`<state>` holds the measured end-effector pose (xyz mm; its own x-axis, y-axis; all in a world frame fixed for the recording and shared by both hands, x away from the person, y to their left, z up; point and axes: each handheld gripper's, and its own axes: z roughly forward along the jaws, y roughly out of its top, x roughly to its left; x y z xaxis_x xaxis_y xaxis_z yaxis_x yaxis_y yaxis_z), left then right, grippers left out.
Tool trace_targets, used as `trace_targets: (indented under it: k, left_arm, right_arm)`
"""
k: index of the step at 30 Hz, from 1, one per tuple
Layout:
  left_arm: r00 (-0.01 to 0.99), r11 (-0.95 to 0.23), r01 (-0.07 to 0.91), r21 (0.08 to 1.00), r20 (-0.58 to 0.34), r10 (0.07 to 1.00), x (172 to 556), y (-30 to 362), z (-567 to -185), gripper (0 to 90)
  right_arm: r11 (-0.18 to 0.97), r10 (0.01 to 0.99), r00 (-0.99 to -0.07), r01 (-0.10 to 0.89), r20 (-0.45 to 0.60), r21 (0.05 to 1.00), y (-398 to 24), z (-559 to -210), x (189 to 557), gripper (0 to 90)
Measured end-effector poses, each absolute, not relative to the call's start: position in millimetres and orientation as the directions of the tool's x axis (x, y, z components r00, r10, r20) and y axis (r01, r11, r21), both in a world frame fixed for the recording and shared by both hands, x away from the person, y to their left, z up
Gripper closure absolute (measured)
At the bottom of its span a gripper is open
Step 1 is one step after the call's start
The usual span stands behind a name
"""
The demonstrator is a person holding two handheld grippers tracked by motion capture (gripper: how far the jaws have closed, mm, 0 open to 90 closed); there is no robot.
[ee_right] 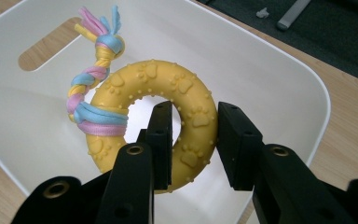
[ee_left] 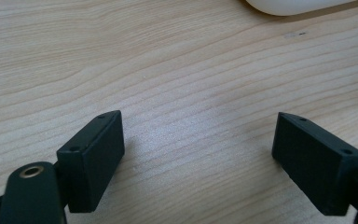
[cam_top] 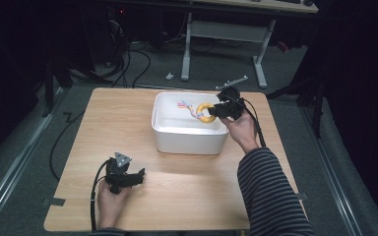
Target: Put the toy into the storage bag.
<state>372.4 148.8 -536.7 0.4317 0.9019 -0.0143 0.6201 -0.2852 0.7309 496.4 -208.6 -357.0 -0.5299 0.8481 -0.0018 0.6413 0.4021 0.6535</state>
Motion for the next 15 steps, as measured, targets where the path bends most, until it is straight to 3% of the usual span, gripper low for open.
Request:
trace_targets:
  k: [15]
  left_arm:
    - [0.432, -0.286, 0.62, 0.731, -0.014, 0.902, 372, 149, -537, 17.1]
  right_arm:
    - [0.401, 0.862, -0.506, 0.68, -0.002, 0.614, -207, -375, 507, 67.8]
